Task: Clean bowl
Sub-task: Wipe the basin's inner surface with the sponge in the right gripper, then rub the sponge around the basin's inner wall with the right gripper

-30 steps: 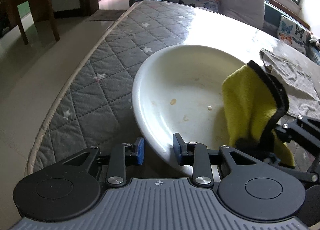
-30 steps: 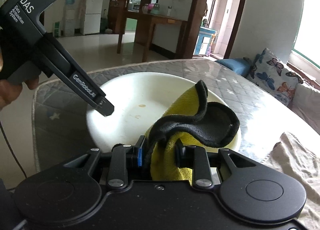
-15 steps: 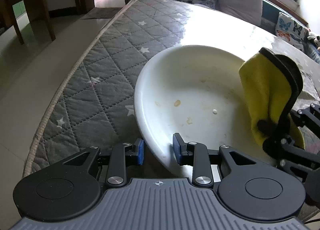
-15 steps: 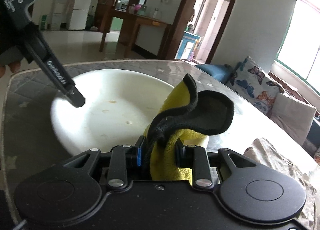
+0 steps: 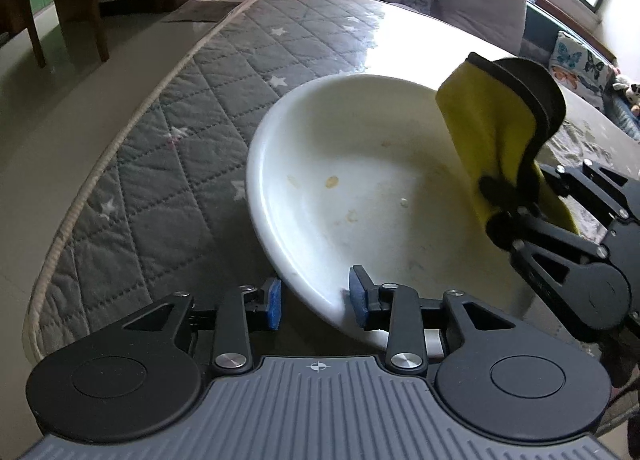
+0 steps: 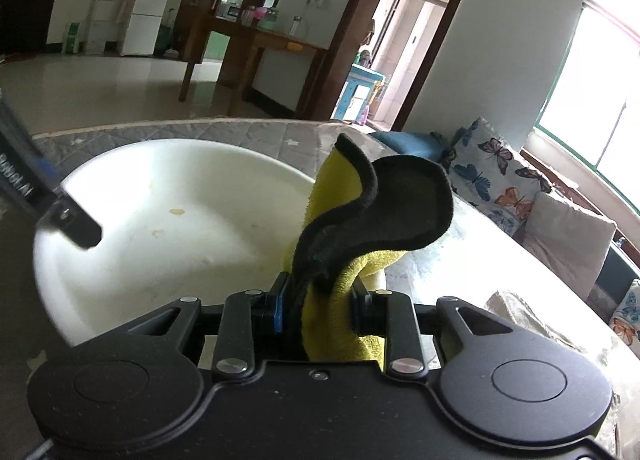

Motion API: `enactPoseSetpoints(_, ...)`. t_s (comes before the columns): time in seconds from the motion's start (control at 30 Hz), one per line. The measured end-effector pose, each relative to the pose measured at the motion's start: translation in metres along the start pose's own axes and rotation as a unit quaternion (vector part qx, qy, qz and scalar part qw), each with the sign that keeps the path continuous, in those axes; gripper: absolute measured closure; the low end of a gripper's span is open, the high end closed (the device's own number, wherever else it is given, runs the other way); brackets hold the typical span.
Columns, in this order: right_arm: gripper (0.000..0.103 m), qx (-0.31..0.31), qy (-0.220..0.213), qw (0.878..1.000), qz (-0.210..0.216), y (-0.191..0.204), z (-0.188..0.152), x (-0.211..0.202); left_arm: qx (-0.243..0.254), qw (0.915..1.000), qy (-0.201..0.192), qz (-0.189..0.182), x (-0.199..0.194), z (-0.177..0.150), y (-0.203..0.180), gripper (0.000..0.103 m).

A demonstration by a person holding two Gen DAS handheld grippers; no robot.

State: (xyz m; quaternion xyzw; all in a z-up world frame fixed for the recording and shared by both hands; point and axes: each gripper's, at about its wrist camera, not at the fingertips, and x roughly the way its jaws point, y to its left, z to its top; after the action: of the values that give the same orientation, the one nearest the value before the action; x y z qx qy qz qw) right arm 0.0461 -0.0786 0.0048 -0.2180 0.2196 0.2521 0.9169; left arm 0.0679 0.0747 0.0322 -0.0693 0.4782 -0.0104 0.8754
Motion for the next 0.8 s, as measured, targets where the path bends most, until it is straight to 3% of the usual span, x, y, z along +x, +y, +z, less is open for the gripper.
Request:
enactPoseSetpoints(0.57, 0.073, 0.008, 0.006, 1.000, -0.005, 0.005, -0.003, 0.006, -0.005, 0.9999, -0.003, 0.008, -0.007, -0.009, -0.011, 0.063)
enactPoseSetpoints(0.63, 0.073, 0.024, 0.017, 0.999, 0.014, -0.012, 0.010, 0.015, -0.005, 0.9999, -0.004, 0.009, -0.007, -0.009, -0.010, 0.063)
enactPoseSetpoints(0.8, 0.073, 0.053, 0.028, 0.997, 0.047, -0.009, 0.016, 0.014, -0.004, 0.9999, -0.005, 0.008, -0.006, -0.009, -0.011, 0.063)
